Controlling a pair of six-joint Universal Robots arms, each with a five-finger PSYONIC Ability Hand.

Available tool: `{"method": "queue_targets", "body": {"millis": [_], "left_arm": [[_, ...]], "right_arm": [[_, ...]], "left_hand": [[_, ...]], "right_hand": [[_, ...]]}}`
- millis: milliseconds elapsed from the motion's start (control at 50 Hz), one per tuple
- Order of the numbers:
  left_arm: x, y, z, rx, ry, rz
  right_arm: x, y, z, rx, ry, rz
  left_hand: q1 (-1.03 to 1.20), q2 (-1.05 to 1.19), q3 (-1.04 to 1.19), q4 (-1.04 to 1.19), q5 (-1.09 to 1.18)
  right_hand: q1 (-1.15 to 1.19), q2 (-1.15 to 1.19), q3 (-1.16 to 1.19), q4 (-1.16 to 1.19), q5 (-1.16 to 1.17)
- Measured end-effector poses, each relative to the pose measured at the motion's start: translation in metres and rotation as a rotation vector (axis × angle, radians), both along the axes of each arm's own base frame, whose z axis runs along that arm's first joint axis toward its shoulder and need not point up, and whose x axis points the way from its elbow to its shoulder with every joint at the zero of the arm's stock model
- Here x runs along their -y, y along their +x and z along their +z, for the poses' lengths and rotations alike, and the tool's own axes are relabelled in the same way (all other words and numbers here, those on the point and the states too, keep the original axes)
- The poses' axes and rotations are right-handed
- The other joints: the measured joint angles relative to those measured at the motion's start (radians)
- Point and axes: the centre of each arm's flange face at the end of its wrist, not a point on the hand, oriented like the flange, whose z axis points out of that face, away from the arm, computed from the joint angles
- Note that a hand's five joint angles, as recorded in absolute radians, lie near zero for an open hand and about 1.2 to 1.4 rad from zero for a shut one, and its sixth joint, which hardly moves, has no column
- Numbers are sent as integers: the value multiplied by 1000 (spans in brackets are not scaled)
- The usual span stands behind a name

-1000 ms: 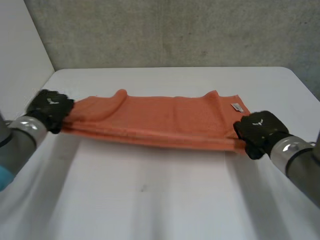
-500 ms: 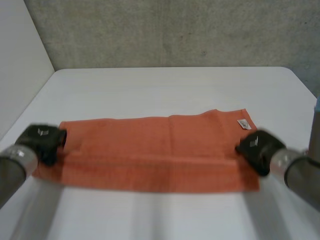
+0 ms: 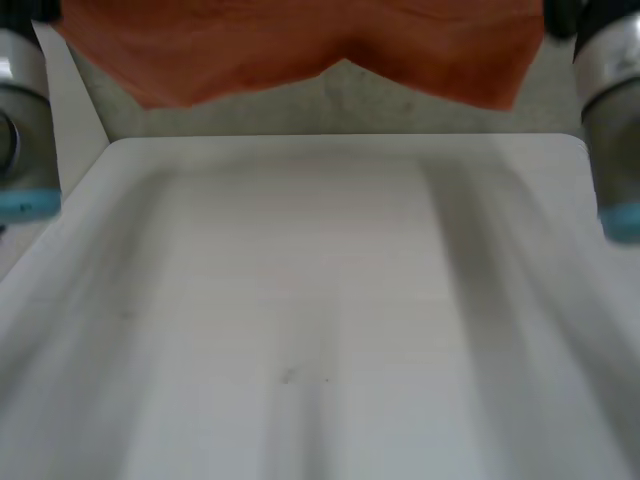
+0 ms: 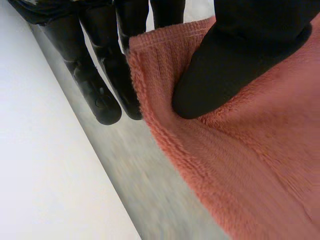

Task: Fold the laundry

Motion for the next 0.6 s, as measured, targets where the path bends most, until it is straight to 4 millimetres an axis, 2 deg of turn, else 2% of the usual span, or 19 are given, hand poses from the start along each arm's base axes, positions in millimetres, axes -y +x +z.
{"method": "queue_targets", "body": {"millis": [20, 40, 60, 80, 160, 180, 200, 220, 280, 320, 360, 460, 500, 600], "left_arm": [[-1, 1, -17, 11, 52, 0], [-1, 1, -17, 11, 52, 0], [-3, 2, -31, 20, 94, 1], [-7, 2, -53, 35, 162, -1], [-20, 4, -102, 69, 310, -6], [-25, 5, -118, 80, 360, -8], [-28, 5, -125, 85, 382, -9], [-34, 5, -142, 97, 435, -12], [-46, 6, -169, 118, 524, -17], [-52, 7, -180, 127, 561, -19], [-58, 8, -193, 136, 604, -20], [-62, 11, -200, 139, 632, -12], [-62, 12, -200, 136, 633, -8], [-61, 15, -198, 123, 630, -2]], "right_arm": [[-3, -1, -20, -30, 76, 6], [-3, -1, -20, -30, 76, 6], [-6, -2, -33, -52, 130, 10], [-11, -3, -57, -89, 220, 22], [-22, -4, -99, -150, 371, 53], [-27, -4, -123, -180, 451, 74], [-29, -4, -132, -190, 481, 84], [-33, -5, -150, -208, 539, 103], [-40, -5, -187, -230, 657, 139], [-42, -6, -201, -231, 702, 152], [-43, -10, -223, -211, 777, 166], [-39, -21, -241, -119, 848, 162], [-35, -27, -243, -71, 860, 156], [-26, -45, -241, 58, 882, 140]], "left_hand": [[0, 0, 0, 0, 0], [0, 0, 0, 0, 0], [0, 0, 0, 0, 0], [0, 0, 1, 0, 0], [4, 0, 1, 0, 0], [4, 0, 1, 0, 0], [4, 0, 1, 0, 0], [4, 0, 1, 0, 0], [4, 0, 1, 0, 0], [4, 0, 1, 0, 0], [4, 0, 1, 0, 0], [4, 0, 1, 0, 0], [4, 0, 1, 0, 0], [4, 0, 1, 0, 0]], "right_hand": [[0, 0, 0, 0, 0], [0, 0, 0, 0, 0], [0, 0, 0, 0, 0], [0, 0, 0, 0, 0], [0, 0, 0, 0, 0], [0, 0, 0, 0, 0], [0, 0, 0, 0, 0], [0, 0, 0, 0, 0], [0, 0, 0, 0, 0], [0, 0, 0, 0, 0], [0, 0, 0, 0, 0], [-93, -140, -142, -145, -106], [-239, -316, -322, -324, -284], [-388, -493, -502, -512, -484]]}}
